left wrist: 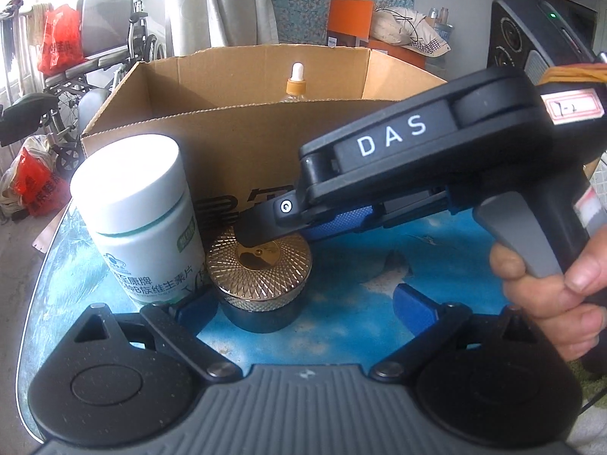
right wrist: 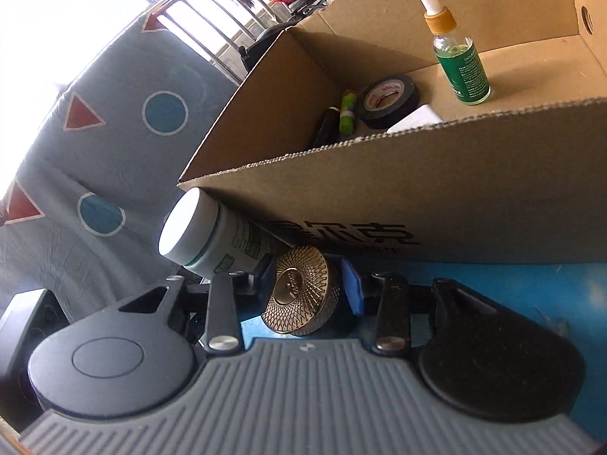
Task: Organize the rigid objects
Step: 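Grasp the gold-lidded jar on the table with the right tool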
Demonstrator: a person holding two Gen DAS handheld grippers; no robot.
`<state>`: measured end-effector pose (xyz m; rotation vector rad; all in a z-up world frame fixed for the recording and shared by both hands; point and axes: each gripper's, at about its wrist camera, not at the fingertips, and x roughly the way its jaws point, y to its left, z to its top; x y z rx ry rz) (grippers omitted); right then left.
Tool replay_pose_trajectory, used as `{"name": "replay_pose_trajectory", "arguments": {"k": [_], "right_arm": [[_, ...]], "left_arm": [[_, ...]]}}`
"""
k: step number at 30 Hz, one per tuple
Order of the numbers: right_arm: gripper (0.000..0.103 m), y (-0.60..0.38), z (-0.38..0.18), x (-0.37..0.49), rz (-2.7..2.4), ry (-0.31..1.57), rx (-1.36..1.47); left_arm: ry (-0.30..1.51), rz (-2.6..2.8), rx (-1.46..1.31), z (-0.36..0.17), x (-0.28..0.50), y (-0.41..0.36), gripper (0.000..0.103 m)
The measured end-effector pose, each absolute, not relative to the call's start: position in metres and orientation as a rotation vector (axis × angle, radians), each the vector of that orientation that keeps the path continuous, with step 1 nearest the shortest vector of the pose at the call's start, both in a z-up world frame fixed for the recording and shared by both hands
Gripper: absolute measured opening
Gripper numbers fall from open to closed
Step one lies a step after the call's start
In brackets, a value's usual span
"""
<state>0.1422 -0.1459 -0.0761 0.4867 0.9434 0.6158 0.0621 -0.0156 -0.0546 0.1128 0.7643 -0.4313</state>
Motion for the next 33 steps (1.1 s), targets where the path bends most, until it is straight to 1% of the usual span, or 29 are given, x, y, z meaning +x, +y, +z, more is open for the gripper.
{"name": "replay_pose_trajectory", "arguments": {"k": [9,18,28,33], "right_arm": [[0.038,-0.164,-0.073,0.13,0.588,0.941,0.498],[0.039,-0.201,-0.08,0.1,0.511,0.901,0.591],[0.039,-0.247,-0.085,0.061,0.409,0.842,0.635],[0.04,-0.26,-0.086,0.049,0.385,0.824,0.648]], "left_arm": [[0.77,-0.507,0.168,-0.051,0.057,-0.037,0.099],[0.782,-0.609,0.194,-0.051,0.053,-0.067,0.098],[0.774,-0.699,0.243,-0.052,0.043,-0.103,0.093],[0.771,-0.709,0.266,-0.054,0.048,-0.115,0.093]]}}
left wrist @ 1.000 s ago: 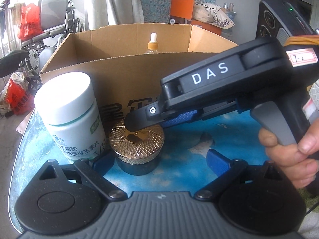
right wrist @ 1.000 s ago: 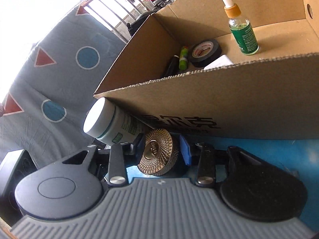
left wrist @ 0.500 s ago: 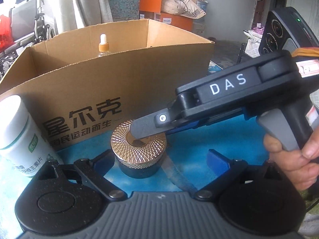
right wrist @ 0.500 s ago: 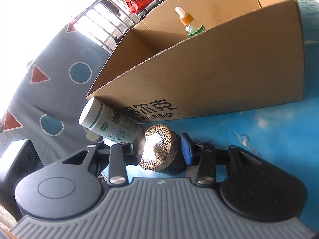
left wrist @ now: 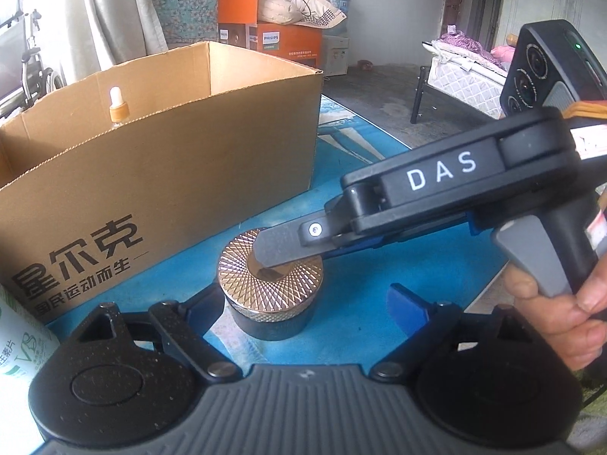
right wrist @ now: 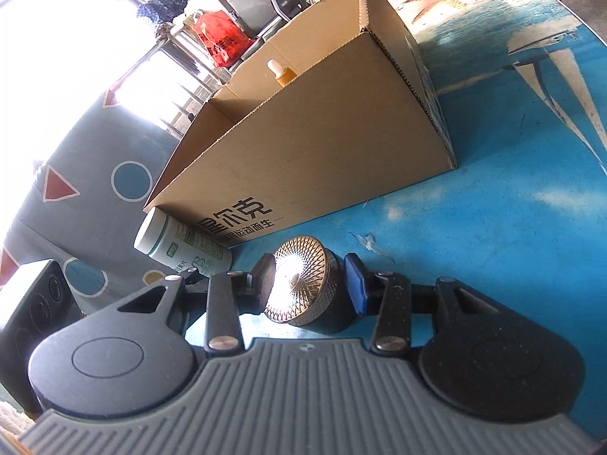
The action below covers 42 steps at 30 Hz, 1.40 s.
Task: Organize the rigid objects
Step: 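Grasp the gold-lidded jar on the table with the right tool, then carry the gold-lidded jar into the cardboard box and open the right tool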
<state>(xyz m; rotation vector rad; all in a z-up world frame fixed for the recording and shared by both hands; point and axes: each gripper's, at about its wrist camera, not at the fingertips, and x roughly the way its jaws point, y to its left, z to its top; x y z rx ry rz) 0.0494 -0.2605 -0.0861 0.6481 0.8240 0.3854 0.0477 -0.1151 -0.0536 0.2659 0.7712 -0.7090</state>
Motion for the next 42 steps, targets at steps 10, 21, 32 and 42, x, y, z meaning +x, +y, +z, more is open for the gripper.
{"name": "replay_pose_trajectory", "arguments": {"k": [10,21,32,42], "right_arm": [[0.041,-0.273,-0.093,0.044,0.38,0.814,0.689],[0.041,-0.27,-0.099,0.046,0.376,0.813,0.69],[0.041,-0.253,-0.063,0.038,0.37,0.78,0.603],[0.044,-0.235,0.06,0.069,0.427,0.593,0.335]], "left_arm": [[0.79,-0.677,0.284,-0.059,0.058,-0.123,0.074],[0.797,-0.636,0.278,-0.059,0.068,-0.126,0.057],[0.733,-0.63,0.227,-0.031,0.055,-0.11,0.057],[0.548,-0.589,0.101,0.07,0.089,-0.101,0.057]]}}
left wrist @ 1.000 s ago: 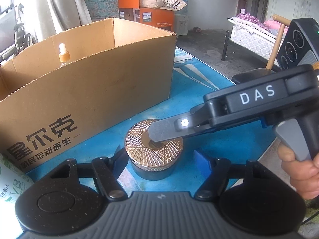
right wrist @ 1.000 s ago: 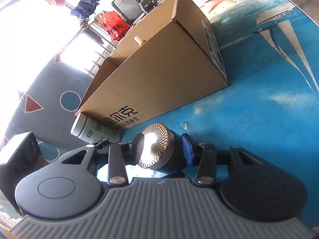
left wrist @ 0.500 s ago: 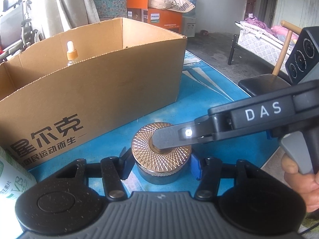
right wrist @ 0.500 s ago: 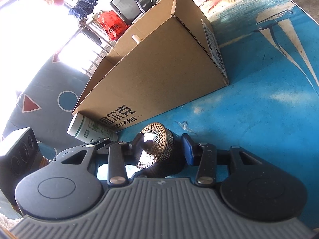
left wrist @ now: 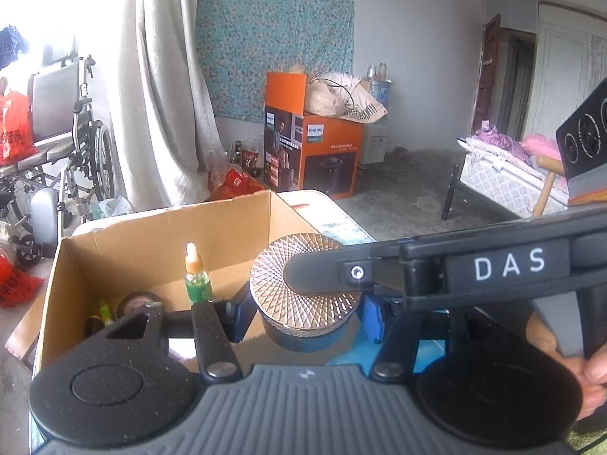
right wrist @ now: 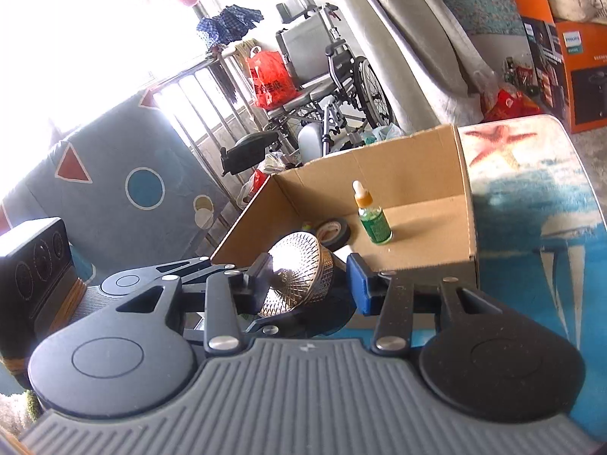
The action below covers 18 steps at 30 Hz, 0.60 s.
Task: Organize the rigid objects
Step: 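Carry the gold-lidded jar into the cardboard box and open the right tool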
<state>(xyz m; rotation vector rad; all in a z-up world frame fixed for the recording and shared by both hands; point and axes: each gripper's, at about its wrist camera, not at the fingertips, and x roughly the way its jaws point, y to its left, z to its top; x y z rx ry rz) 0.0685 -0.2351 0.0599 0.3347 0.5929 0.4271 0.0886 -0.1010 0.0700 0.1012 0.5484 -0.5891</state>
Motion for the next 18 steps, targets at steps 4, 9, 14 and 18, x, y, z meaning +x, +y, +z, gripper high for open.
{"name": "replay_pose_trajectory", "arguments": {"k": [4,9,14,18], "right_arm": [[0.045,-0.245,0.082,0.121,0.431,0.635,0.279],[0.045,-0.265,0.071,0.208,0.428,0.804,0.315],[0.044,-0.268,0.042,0.259,0.409,0.91,0.296],[0.043,-0.267,0.028,0.28,0.407,0.937,0.278]], "left_arm": [[0.615,-0.565,0.03,0.078,0.138,-0.113,0.057],[0.757,-0.522,-0.051,0.058,0.202,-0.123,0.057],[0.891,-0.495,-0.124,0.029,0.247,-0.122,0.057],[0.923,-0.473,-0.129,0.018,0.264,-0.125,0.057]]}}
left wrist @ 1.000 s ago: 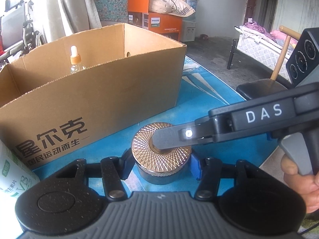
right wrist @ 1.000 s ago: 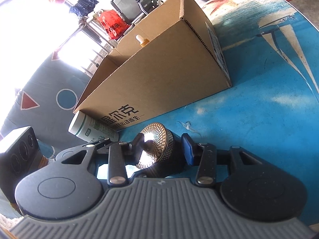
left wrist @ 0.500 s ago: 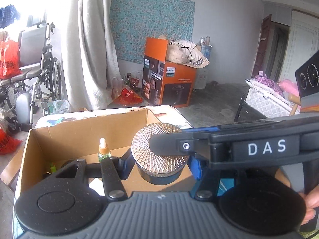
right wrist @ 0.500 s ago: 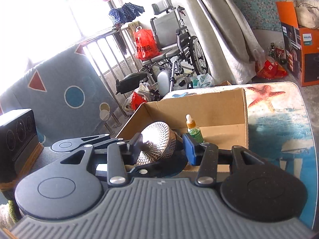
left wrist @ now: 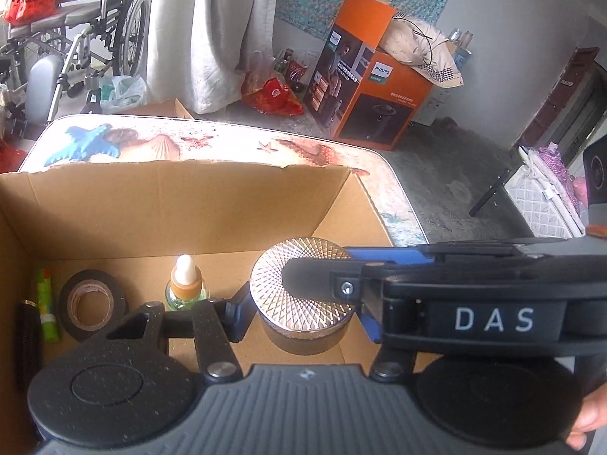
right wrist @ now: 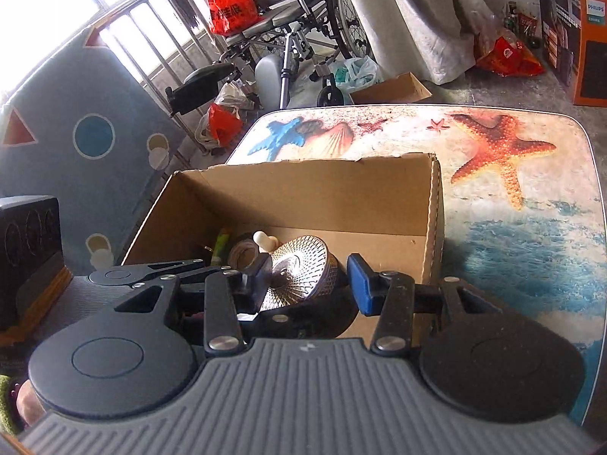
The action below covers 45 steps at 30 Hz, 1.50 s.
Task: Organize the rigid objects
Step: 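Carry the gold-lidded jar into the cardboard box and open the right tool, then move the right tool out of the box to the white supplement bottle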
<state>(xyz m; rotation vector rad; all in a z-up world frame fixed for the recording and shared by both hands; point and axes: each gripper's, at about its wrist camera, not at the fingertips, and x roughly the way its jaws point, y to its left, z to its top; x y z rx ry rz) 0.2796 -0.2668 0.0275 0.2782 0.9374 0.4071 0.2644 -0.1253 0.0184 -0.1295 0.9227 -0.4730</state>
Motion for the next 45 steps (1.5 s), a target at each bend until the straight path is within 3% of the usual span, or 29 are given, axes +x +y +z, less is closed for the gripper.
{"name": "replay_pose_trajectory", "arguments": {"k": [15,21,25,32,40,45], "right_arm": [[0.043,-0.277,0.02,0.31,0.413,0.895,0.25],[0.043,-0.288,0.03,0.288,0.411,0.841,0.292],[0.043,-0.298,0.05,0.245,0.393,0.759,0.351],[0.056,-0.308,0.073,0.138,0.351,0.598,0.453],[0.065,-0.294,0.055,0.024,0.322,0.52,0.558],[0.068,-0.275,0.04,-0.002,0.354,0.555,0.582]], "left_arm": [[0.942,-0.459,-0.188,0.011,0.29,-0.14,0.06],[0.882,-0.47,-0.164,0.028,0.269,-0.136,0.071],[0.826,-0.507,-0.136,0.049,0.24,-0.129,0.082],[0.749,-0.605,-0.08,0.077,0.167,-0.113,0.094],[0.731,-0.646,0.048,0.075,0.085,-0.091,0.097],[0.714,-0.604,0.071,0.064,0.051,-0.061,0.098]]}}
